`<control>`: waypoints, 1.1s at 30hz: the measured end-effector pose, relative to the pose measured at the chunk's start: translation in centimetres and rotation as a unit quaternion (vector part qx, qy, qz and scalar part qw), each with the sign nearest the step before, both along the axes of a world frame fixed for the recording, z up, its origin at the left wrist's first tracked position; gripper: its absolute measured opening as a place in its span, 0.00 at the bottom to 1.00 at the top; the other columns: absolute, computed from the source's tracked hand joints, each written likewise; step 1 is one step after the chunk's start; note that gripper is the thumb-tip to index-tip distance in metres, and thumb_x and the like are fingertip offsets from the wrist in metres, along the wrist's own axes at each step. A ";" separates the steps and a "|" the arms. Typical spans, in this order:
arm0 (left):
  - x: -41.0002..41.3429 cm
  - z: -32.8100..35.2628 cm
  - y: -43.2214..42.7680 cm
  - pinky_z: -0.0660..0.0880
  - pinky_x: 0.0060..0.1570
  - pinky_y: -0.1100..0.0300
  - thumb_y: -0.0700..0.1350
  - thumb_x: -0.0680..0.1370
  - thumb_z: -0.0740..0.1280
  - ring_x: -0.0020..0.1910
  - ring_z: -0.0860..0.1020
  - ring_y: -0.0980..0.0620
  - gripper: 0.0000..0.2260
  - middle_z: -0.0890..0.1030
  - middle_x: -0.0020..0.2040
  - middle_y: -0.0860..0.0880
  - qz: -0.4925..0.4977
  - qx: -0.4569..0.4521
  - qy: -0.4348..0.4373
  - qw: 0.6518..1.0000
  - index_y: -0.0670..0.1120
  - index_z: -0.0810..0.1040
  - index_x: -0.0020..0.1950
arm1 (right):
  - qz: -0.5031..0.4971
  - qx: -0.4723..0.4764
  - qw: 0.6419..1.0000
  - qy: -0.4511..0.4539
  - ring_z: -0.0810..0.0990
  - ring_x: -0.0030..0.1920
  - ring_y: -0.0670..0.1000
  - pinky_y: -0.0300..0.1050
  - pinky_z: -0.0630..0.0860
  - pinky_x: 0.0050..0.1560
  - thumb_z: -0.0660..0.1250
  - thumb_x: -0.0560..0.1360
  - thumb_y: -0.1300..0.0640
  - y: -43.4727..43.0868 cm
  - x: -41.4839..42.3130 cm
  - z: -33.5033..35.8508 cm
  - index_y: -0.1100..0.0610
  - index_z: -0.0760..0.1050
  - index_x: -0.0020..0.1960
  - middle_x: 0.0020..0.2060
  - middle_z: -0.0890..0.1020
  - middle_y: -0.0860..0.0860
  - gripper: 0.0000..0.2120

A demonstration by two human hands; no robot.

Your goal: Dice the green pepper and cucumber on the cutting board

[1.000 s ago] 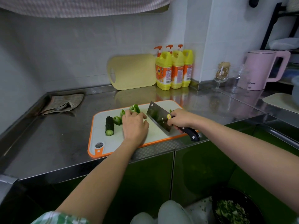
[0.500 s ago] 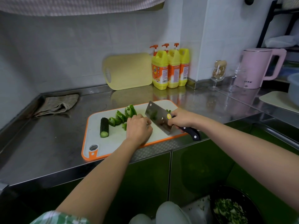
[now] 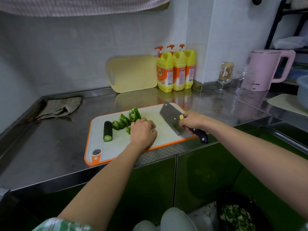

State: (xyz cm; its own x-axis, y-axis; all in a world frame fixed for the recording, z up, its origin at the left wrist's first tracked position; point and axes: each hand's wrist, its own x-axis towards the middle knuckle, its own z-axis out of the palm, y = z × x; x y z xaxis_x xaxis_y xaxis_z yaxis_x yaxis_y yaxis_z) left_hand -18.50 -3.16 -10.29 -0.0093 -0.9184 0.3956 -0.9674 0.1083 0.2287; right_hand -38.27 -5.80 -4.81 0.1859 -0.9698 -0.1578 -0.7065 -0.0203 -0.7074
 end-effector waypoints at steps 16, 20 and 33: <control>-4.5 4.1 0.1 0.69 0.33 0.58 0.44 0.81 0.58 0.33 0.73 0.50 0.12 0.75 0.33 0.46 -0.053 0.146 0.571 0.806 0.44 0.73 0.39 | 0.051 -0.268 0.933 0.236 0.80 0.47 0.60 0.44 0.67 0.37 0.66 0.74 0.49 4.2 4.3 0.4 0.56 0.74 0.43 0.44 0.82 0.57 0.10; -4.2 3.2 -0.2 0.68 0.31 0.59 0.36 0.79 0.55 0.31 0.71 0.49 0.11 0.73 0.34 0.44 -0.025 0.139 0.598 0.789 0.42 0.72 0.39 | 0.107 -0.195 0.966 0.134 0.79 0.48 0.56 0.45 0.69 0.40 0.63 0.77 0.49 3.5 3.1 0.2 0.58 0.80 0.48 0.45 0.82 0.57 0.13; -5.1 3.8 -0.2 0.71 0.24 0.63 0.41 0.81 0.53 0.21 0.72 0.50 0.13 0.76 0.26 0.46 0.037 0.168 0.725 0.667 0.43 0.72 0.40 | 0.141 -0.155 0.969 0.133 0.39 0.78 0.51 0.57 0.42 0.75 0.40 0.79 0.40 2.0 1.7 -2.9 0.36 0.49 0.78 0.79 0.39 0.48 0.27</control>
State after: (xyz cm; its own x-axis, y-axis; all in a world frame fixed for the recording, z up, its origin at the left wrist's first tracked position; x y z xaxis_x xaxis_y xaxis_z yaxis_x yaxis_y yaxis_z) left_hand -23.63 -3.34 -6.49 0.2103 -0.9340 -0.2889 0.2961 -0.2208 0.9293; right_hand -36.52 -3.83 -7.67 0.4437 -0.8946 0.0534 -0.7986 -0.4216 -0.4296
